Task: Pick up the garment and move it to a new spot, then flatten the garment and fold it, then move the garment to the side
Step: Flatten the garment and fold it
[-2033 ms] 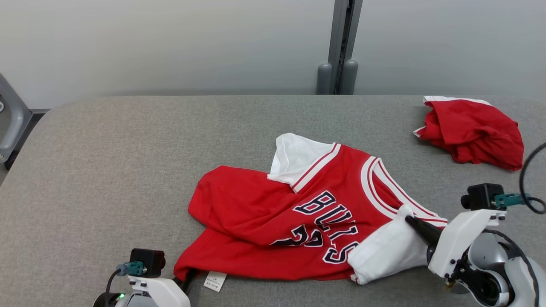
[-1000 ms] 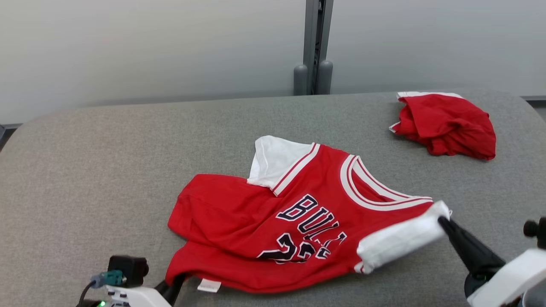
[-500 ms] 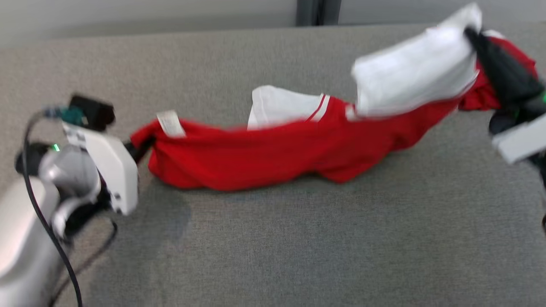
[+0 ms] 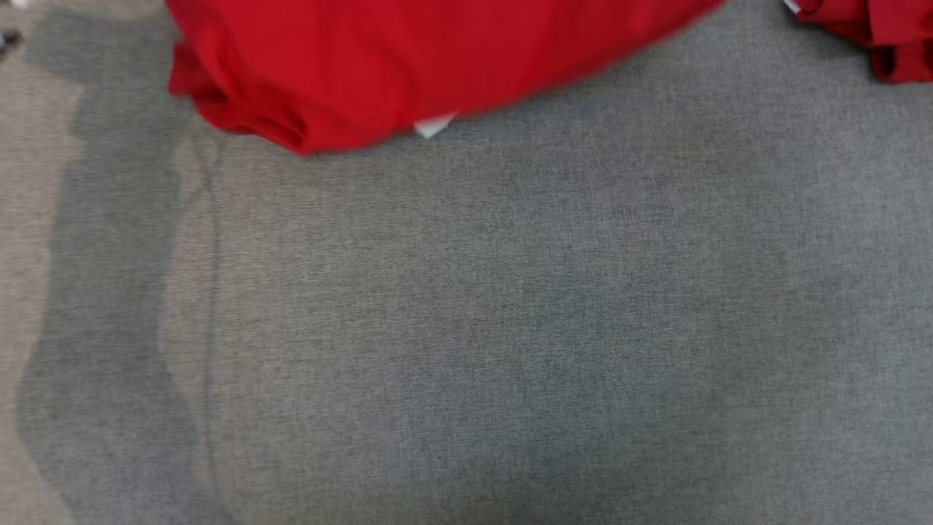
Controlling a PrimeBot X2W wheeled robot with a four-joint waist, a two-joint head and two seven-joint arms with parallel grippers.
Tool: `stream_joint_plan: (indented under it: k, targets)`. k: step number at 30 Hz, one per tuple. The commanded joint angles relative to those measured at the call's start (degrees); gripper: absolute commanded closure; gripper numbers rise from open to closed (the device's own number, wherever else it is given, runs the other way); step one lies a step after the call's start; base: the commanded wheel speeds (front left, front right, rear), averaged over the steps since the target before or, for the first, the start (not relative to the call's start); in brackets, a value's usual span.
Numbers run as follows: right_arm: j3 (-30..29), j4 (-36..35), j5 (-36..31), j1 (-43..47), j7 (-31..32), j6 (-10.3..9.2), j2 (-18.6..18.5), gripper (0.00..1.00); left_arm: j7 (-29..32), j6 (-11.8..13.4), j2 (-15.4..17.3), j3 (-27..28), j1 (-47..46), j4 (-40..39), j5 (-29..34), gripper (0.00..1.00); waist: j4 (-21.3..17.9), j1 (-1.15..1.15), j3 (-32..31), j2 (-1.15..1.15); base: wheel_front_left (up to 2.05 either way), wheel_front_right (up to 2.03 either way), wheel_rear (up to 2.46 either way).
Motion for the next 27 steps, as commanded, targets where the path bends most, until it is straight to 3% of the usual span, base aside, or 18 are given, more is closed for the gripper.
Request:
stream_joint_plan:
  k: [1, 6, 10, 15, 17, 21, 27]
  targets:
    - [-0.1, 2.3, 0.3, -3.5, -2.4, 0.00, -0.3, 1.00, -1.5, -0.1, 0.0, 0.1, -3.1, 1.6, 1.2, 1.00, -1.6, 0.00, 2.3, 0.00, 0.00, 0.00, 0.00]
    - [1.7, 8.3, 0.7, -12.7, -8.4, 0.00, -0.3, 1.00, -6.6, 0.0, -1.3, -0.4, -11.3, 5.8, 4.1, 1.00, -2.3, 0.00, 3.6, 0.00, 0.00, 0.00, 0.00]
    - [4.0, 11.8, -0.1, -19.8, -16.3, 0.00, -0.8, 1.00, -14.7, -0.1, -2.9, -0.9, -19.0, 8.7, 6.9, 1.00, -2.8, 0.00, 4.6, 0.00, 0.00, 0.00, 0.00]
    - [6.9, 12.6, 2.2, -21.5, -19.9, 0.02, -0.4, 1.00, -24.8, -0.2, -5.6, -3.7, -23.8, 12.2, 7.2, 1.00, -2.7, 0.00, 4.8, 0.00, 0.00, 0.00, 0.00]
    - [10.0, 12.3, 2.6, -19.4, -20.0, 0.01, -1.1, 1.00, -26.9, -0.2, -5.3, -5.8, -24.0, 13.3, 6.5, 1.00, -2.5, 0.00, 4.6, 0.00, 0.00, 0.00, 0.00]
    - [15.2, 11.4, 5.4, -14.9, -20.2, 0.02, -2.8, 1.00, -25.0, -0.2, -4.4, -11.5, -21.3, 14.9, 2.9, 1.00, -2.1, 0.00, 3.7, 0.00, 0.00, 0.00, 0.00]
    - [22.6, 10.1, 10.8, -7.6, -20.0, 0.01, -5.4, 1.00, -17.3, -0.2, 0.3, -18.8, -15.7, 15.7, -3.2, 1.00, -1.4, 0.00, 1.1, 0.00, 0.00, 0.00, 0.00]
